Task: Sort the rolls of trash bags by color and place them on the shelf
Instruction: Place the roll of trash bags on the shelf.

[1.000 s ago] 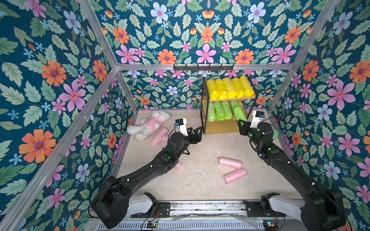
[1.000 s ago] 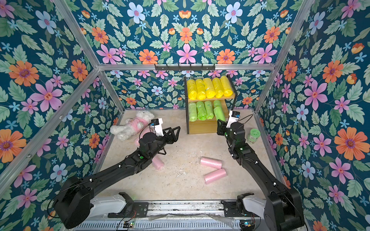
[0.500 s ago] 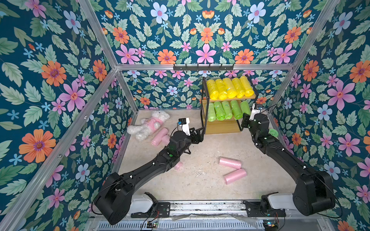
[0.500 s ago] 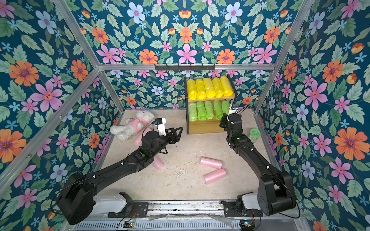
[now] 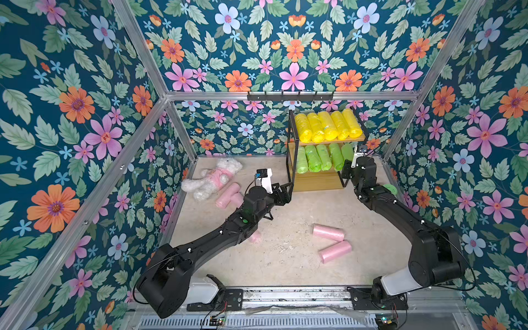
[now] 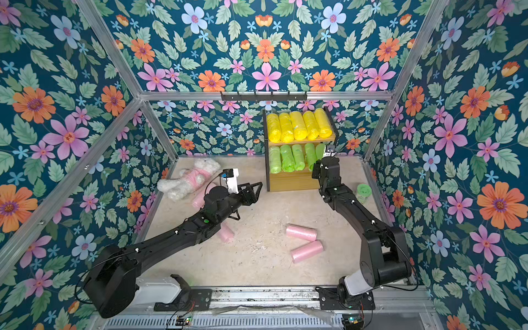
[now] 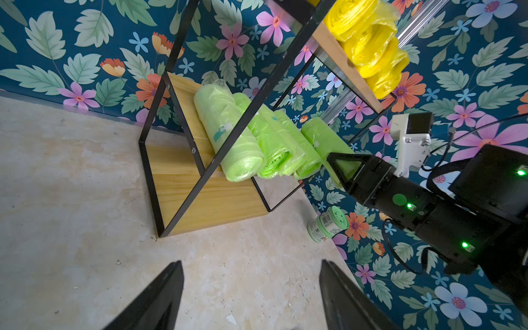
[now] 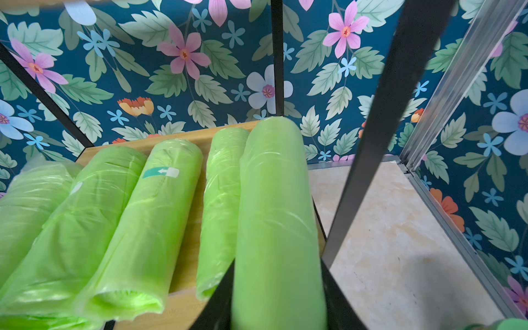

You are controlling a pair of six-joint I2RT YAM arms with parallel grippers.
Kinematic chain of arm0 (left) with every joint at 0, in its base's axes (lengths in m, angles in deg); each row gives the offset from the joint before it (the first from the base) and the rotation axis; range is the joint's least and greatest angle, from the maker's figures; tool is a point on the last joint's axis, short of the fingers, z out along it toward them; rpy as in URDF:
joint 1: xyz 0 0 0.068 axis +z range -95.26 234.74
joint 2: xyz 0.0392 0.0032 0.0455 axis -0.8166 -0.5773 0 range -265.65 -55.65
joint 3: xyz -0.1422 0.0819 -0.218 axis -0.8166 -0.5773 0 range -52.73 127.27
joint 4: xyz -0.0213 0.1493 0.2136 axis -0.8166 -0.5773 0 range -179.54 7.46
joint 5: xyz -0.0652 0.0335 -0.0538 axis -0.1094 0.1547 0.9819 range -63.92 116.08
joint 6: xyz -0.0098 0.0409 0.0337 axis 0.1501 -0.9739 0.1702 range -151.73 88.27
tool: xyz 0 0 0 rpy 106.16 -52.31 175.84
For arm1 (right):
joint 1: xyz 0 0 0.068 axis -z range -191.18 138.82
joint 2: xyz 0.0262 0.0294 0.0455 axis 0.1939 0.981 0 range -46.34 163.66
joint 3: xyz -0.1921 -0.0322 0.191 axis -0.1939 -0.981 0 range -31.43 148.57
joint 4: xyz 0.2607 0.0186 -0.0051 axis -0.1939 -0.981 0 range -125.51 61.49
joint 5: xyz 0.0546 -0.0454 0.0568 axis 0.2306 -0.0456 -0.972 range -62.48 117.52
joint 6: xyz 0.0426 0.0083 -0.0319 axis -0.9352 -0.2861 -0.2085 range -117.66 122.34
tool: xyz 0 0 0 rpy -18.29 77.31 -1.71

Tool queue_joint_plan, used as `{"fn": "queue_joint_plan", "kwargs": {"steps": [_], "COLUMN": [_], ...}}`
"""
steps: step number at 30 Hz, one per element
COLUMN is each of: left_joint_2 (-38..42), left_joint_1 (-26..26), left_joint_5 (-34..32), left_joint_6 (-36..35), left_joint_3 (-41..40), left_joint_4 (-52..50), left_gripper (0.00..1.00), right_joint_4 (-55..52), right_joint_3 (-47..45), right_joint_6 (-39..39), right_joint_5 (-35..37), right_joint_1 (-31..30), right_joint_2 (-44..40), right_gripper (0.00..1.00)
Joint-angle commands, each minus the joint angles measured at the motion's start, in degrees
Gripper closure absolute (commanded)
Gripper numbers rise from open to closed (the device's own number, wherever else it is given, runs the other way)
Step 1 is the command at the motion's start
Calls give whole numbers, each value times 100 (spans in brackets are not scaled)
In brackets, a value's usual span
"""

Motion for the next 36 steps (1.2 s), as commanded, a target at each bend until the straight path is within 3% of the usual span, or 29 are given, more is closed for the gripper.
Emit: {"fn": "queue_joint_plan", "kwargs": {"steps": [1,36], "left_joint_2": [3,34], "left_joint_1": [8,8], "left_joint_5": [24,50], "left_joint_6": [38,117], "left_joint_3": [-9,-64], "left_joint_4": [58,93], "left_gripper": [20,20], "right_joint_4": [90,302], "right_joint_3": [111,390], "right_joint_6": [96,207], "right_joint_5": [-153,-47], "right_joint_1": [2,64], "right_joint_2": [71,655], "right_gripper": [62,51]}}
